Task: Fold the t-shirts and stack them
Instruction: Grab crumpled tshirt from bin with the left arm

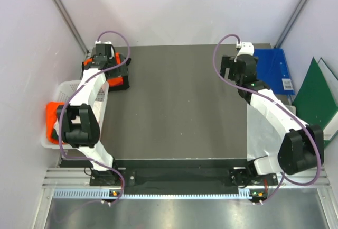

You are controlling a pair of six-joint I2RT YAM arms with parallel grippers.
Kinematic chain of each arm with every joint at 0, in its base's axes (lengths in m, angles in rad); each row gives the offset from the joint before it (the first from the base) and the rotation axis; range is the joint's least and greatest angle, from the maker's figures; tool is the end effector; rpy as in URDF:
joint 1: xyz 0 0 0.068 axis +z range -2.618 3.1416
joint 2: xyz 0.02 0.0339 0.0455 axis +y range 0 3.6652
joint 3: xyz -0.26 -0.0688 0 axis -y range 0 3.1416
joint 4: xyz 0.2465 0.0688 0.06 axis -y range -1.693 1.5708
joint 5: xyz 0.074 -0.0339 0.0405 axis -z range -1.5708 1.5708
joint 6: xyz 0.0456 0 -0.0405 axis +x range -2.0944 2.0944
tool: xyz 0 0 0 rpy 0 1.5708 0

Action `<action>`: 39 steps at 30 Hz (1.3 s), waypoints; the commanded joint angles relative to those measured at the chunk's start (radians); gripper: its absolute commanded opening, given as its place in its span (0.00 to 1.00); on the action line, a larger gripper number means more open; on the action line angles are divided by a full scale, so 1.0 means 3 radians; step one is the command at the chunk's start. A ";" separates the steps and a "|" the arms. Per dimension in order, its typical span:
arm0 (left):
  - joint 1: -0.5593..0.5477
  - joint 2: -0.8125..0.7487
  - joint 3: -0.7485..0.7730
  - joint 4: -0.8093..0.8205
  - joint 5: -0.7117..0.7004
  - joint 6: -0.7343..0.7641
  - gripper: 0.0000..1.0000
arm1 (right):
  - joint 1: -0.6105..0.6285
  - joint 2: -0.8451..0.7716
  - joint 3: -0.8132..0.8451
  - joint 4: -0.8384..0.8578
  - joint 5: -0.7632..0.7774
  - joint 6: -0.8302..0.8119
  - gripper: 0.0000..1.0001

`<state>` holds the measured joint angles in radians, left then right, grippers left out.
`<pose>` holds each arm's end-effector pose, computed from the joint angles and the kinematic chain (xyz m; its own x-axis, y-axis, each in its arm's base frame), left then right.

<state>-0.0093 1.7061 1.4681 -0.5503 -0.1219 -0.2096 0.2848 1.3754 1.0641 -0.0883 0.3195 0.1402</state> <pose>0.3929 0.0019 0.2867 -0.6777 -0.2002 -0.7076 -0.2224 0.9730 -0.0624 0.3213 0.0791 0.3045 -0.3682 0.0304 -0.9293 0.0630 0.9980 0.0077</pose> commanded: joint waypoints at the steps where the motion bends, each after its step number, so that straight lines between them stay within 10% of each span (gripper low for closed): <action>1: 0.0006 -0.0124 0.0239 -0.0088 -0.0145 0.0162 0.99 | 0.0114 0.0145 0.0334 -0.0099 0.0096 0.0085 1.00; 16: 0.1395 -0.0288 -0.0169 -0.0195 0.0243 -0.0625 0.99 | 0.0165 0.0763 0.0932 -0.0472 0.0101 0.0305 1.00; 29: 0.1493 0.0162 -0.0399 -0.0697 0.0079 -0.0712 0.92 | 0.0165 0.1132 0.1295 -0.0718 0.0070 0.0351 1.00; 35: 0.1494 0.0285 -0.0522 -0.0661 0.0064 -0.0733 0.63 | 0.0165 0.1168 0.1285 -0.0774 0.0050 0.0356 1.00; 39: 0.1488 0.0285 -0.0552 -0.0676 0.0013 -0.0743 0.00 | 0.0165 0.1168 0.1249 -0.0784 0.0050 0.0371 1.00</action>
<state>0.4366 1.7977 1.3067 -0.7418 -0.0948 -0.4286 0.3187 1.7180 1.3972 -0.3161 0.3386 0.2337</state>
